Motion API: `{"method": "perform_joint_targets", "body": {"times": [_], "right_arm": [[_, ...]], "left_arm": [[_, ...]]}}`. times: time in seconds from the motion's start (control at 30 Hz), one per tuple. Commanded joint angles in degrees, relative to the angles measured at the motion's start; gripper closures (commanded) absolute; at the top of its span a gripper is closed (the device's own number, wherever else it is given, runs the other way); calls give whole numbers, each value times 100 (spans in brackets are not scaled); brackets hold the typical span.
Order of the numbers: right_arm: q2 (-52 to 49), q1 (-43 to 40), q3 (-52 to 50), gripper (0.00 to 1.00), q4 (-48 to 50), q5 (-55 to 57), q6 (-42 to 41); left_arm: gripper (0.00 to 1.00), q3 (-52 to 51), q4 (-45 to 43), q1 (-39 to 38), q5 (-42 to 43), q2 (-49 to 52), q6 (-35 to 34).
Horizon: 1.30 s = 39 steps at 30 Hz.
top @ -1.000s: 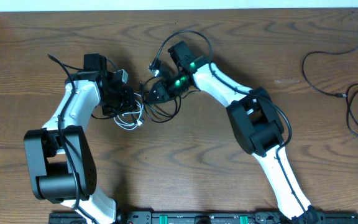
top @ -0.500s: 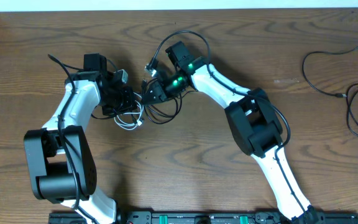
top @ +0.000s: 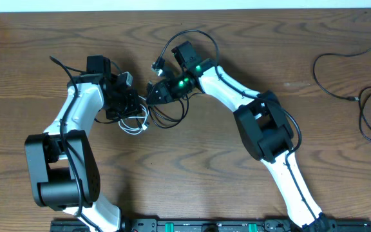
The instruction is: Untangle cables
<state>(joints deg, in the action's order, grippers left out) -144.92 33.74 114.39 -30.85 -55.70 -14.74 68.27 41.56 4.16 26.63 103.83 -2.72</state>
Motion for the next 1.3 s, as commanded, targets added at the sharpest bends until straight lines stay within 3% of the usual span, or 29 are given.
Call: {"method": "perform_joint_targets", "body": {"times": [0.0,0.4,0.63,0.8,1.03,1.27], "right_arm": [[105,-175,42,66,-238,66,-28],[101,278,13,65,-1036,474,640],[101,267,13,70,-1224,595,732],[101,221,-26,76,-1246,601,800],[74,157,-315,79,-776,-857,1056],[42,184,-662,77,-407,-874,800]], "left_arm": [[92,37,0,-13,-35,13,101],[93,37,-24,-11,-35,13,96],[92,37,-111,4,-35,13,-492],[92,37,-114,4,-33,13,-555],[92,37,-157,4,-35,13,-553],[92,37,-160,4,-35,13,-553]]}}
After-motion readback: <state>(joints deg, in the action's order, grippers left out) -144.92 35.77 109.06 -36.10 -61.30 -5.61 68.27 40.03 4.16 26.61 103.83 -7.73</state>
